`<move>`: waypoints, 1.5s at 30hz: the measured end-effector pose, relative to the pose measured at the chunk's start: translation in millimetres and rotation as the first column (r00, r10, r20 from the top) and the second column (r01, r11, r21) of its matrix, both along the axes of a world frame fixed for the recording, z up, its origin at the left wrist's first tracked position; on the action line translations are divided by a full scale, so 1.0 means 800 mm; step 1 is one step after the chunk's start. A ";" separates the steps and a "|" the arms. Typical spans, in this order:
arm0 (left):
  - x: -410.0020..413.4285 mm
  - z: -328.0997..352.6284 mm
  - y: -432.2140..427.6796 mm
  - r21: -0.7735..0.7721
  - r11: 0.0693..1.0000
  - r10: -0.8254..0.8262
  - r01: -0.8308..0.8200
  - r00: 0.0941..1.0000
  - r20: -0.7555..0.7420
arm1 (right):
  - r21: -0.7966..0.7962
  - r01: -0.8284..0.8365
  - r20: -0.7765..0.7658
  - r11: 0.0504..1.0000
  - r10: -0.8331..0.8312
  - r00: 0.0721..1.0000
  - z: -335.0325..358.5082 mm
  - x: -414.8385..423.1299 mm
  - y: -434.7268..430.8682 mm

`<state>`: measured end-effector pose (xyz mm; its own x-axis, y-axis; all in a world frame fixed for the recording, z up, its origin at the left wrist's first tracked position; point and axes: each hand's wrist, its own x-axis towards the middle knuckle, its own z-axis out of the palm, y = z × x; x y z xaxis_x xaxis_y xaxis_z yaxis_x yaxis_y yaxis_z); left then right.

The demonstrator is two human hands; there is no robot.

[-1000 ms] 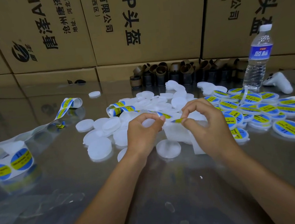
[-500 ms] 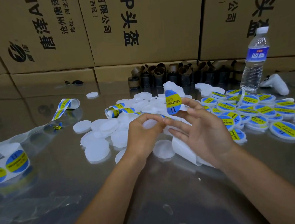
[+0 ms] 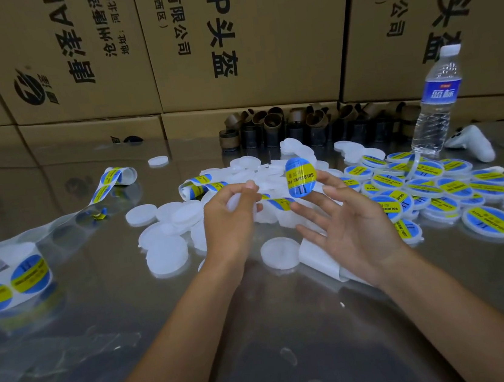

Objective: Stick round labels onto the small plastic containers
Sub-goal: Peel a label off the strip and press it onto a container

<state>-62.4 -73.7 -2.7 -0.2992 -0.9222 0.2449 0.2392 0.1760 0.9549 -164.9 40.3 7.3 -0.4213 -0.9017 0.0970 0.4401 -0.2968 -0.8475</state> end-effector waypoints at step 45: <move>-0.002 0.008 0.021 0.237 0.687 -0.593 0.687 0.719 -0.364 | 0.059 0.404 -0.351 0.913 -0.360 0.865 0.005 0.033 -0.005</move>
<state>-64.2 -57.0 3.8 -0.8217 -0.5591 0.1109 0.3971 -0.4219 0.8151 -138.8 36.6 11.2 -0.6994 -0.6904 0.1850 0.0070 -0.2654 -0.9641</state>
